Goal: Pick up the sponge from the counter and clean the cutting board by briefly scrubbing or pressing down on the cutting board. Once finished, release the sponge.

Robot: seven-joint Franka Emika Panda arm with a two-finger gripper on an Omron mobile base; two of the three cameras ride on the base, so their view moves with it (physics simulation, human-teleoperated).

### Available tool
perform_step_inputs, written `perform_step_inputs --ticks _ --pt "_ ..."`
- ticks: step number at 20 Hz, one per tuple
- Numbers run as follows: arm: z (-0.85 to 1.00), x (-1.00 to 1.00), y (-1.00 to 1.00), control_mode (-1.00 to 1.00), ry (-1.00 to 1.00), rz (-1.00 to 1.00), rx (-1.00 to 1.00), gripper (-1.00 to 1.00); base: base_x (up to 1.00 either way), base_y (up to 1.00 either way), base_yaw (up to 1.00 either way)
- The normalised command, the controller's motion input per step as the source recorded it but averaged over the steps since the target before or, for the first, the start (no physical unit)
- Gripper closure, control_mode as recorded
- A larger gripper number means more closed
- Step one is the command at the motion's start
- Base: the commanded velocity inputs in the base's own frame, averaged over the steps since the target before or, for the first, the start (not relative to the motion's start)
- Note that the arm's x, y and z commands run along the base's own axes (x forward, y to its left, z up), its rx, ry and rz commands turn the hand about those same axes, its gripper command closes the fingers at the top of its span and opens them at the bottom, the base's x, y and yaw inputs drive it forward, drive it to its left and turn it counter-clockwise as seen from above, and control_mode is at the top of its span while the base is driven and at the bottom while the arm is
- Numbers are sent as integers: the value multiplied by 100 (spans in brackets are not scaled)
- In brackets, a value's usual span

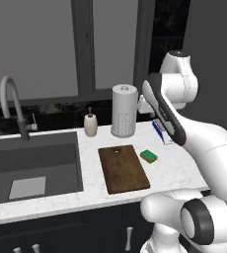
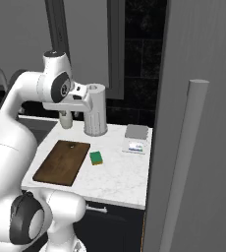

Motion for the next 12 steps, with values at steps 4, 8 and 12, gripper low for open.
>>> perform_step_inputs --ticks 4,8,12 --pt "0 -28 0 -100 0 0 0 -100 0 0 0" --pt "-14 -51 0 -100 6 0 0 -100 0 0 0" --pt "-32 -43 0 -100 7 1 0 -100 0 0 0"
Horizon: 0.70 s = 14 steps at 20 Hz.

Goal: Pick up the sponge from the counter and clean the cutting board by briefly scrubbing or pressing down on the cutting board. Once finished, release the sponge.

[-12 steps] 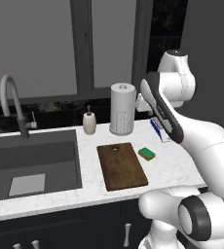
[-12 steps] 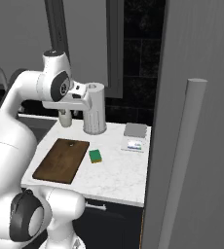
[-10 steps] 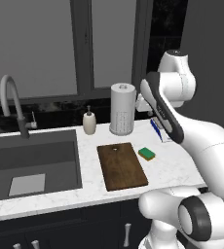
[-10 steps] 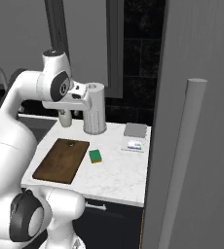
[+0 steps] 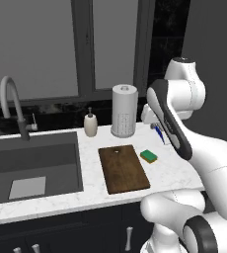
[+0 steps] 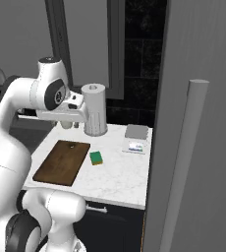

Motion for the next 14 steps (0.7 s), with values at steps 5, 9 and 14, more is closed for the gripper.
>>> perform_step_inputs --ticks 5,9,14 --pt "-32 1 -1 -100 0 1 0 -100 0 0 0" --pt "-44 6 -24 -100 0 5 0 -100 0 0 0" --pt "-57 31 -37 -100 0 10 -1 -100 0 0 0"
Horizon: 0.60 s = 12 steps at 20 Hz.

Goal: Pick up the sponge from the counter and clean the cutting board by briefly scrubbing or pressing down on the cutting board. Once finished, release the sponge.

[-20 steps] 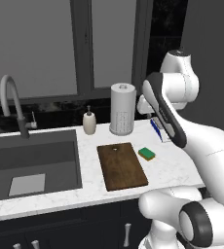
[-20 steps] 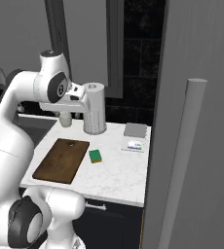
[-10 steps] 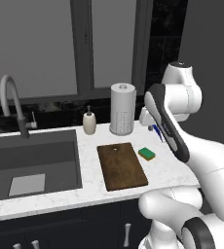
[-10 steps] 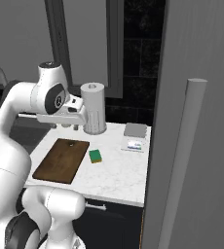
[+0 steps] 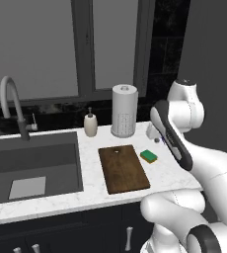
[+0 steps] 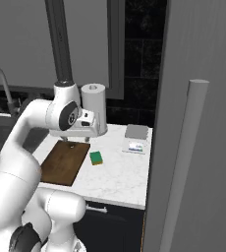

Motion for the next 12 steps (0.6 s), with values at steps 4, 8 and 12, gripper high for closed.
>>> perform_step_inputs --ticks 4,8,12 --pt "-59 69 -23 -100 0 9 0 -100 0 0 0" --pt "-60 64 -4 -100 -3 6 -1 -100 0 0 0" --pt "-49 51 0 -100 -1 6 0 -100 0 0 0"
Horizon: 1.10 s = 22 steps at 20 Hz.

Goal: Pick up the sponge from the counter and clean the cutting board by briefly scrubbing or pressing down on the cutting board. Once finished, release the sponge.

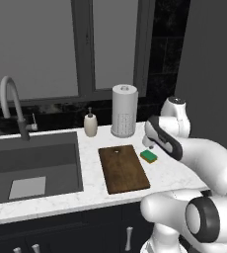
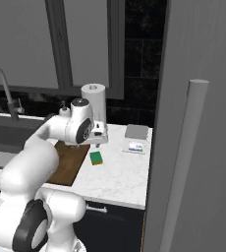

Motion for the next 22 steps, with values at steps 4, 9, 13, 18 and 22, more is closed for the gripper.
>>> perform_step_inputs --ticks 4,9,13,18,22 --pt "-45 48 0 -100 0 2 0 -100 0 0 0" --pt "-26 49 -1 -100 0 2 0 -100 0 0 0" --pt "-17 37 0 -100 0 0 0 -100 0 0 0" --pt "-22 0 0 -100 0 3 0 -100 0 0 0" --pt "-32 0 0 -100 3 4 -2 -100 0 0 0"
